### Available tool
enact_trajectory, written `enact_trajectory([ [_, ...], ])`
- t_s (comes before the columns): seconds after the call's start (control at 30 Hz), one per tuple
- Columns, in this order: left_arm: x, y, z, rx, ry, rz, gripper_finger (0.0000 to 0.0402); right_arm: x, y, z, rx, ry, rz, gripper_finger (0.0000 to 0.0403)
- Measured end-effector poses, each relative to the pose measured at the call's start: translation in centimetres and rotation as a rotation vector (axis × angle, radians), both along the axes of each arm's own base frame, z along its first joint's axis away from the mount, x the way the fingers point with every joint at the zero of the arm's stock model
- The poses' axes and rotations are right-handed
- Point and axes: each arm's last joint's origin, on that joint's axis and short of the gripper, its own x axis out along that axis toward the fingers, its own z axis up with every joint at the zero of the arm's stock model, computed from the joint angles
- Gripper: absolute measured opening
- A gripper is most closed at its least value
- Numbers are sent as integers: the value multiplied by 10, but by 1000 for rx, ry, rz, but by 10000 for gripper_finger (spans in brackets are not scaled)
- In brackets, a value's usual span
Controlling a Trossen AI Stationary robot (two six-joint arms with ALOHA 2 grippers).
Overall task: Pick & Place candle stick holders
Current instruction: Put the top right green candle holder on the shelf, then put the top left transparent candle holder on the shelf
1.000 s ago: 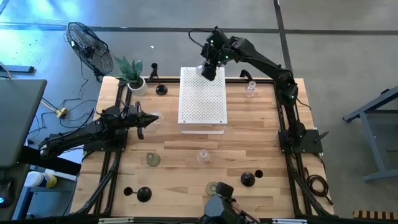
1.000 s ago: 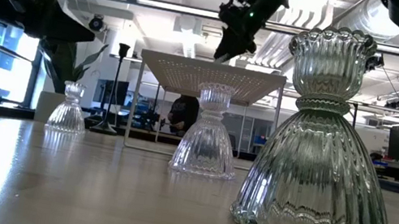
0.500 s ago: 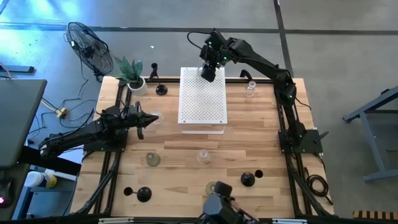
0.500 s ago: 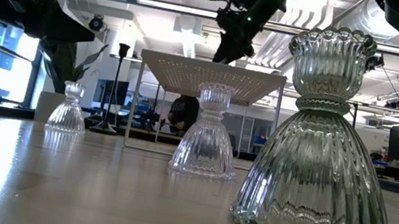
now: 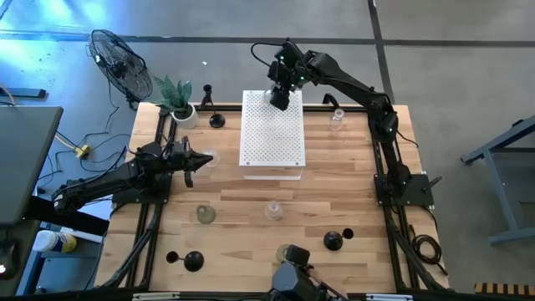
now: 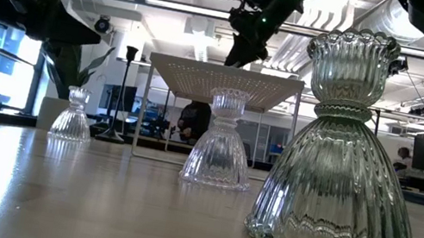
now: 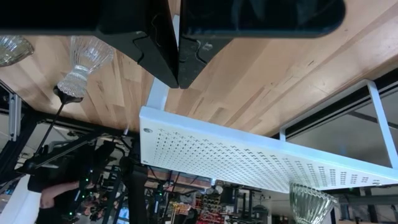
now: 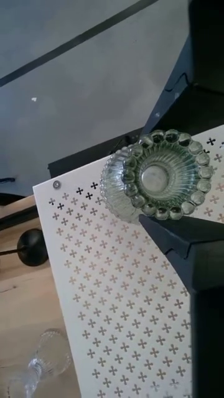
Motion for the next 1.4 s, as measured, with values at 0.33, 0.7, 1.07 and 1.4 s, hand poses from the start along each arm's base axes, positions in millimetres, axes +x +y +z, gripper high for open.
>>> enact_trajectory([
  [0.33,0,0,0,0,0,0,1,-1,0,0,4,9,-9,180],
  [0.7,0,0,0,0,0,0,1,0,1,0,7,6,-15,242],
  [1.07,0,0,0,0,0,0,1,-32,34,68,-176,-75,-17,239],
  [1.4,0,0,0,0,0,0,1,-88,85,110,-181,-126,-4,111],
])
